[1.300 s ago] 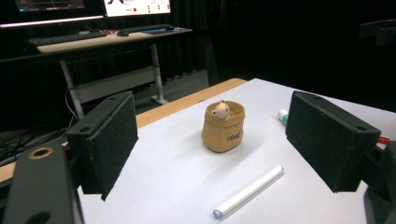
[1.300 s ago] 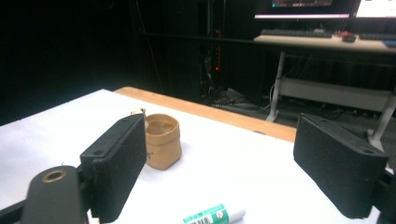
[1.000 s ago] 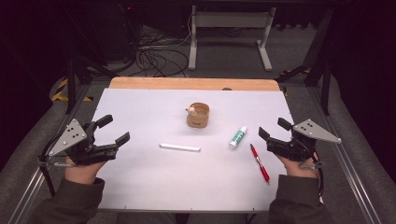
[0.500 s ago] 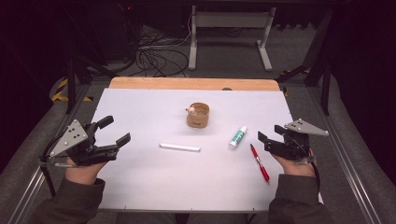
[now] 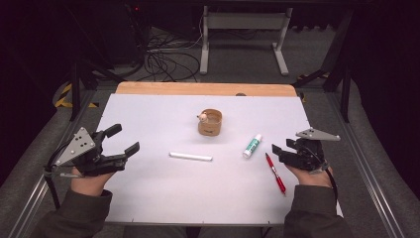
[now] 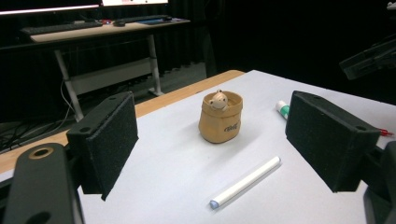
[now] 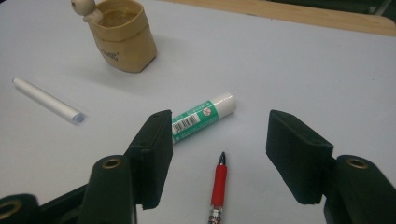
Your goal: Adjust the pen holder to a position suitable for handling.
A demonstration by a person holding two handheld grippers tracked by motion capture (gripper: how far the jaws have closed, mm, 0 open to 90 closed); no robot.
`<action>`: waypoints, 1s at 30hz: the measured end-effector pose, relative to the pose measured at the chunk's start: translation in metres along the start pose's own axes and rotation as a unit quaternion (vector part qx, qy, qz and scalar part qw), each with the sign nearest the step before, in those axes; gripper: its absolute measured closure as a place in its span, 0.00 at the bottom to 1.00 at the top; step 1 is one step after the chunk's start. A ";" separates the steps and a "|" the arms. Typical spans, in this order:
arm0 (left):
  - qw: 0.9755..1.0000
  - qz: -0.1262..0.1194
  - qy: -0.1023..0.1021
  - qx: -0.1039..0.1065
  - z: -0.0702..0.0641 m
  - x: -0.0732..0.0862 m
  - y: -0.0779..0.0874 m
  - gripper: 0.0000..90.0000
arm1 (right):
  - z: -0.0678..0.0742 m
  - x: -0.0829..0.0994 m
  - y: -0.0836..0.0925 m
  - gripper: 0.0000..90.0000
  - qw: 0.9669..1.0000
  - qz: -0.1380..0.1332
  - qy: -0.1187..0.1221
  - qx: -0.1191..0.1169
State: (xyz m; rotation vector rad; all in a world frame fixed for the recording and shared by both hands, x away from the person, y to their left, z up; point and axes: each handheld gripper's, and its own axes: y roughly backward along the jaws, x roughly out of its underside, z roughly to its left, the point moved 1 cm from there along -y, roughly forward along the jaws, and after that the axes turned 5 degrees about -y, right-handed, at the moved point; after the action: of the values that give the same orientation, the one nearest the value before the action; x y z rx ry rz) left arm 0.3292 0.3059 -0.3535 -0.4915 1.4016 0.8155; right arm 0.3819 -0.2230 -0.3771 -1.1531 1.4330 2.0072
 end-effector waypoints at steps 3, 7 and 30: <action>1.000 0.001 -0.001 0.001 0.000 0.000 0.000 0.20 | 0.000 0.001 -0.003 0.49 1.000 0.010 0.000 -0.003; 1.000 0.001 0.002 0.002 -0.001 0.001 -0.001 0.20 | 0.000 0.003 -0.007 0.51 1.000 0.022 -0.001 -0.008; 1.000 0.006 0.008 0.008 -0.002 0.004 -0.005 0.20 | -0.006 0.016 -0.037 0.60 0.996 0.094 -0.012 -0.002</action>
State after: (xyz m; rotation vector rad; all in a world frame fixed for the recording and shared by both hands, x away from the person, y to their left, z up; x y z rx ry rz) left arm 0.3315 0.3022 -0.3582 -0.4778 1.4255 0.8110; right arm 0.4016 -0.2162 -0.4115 -1.0250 1.5768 2.1421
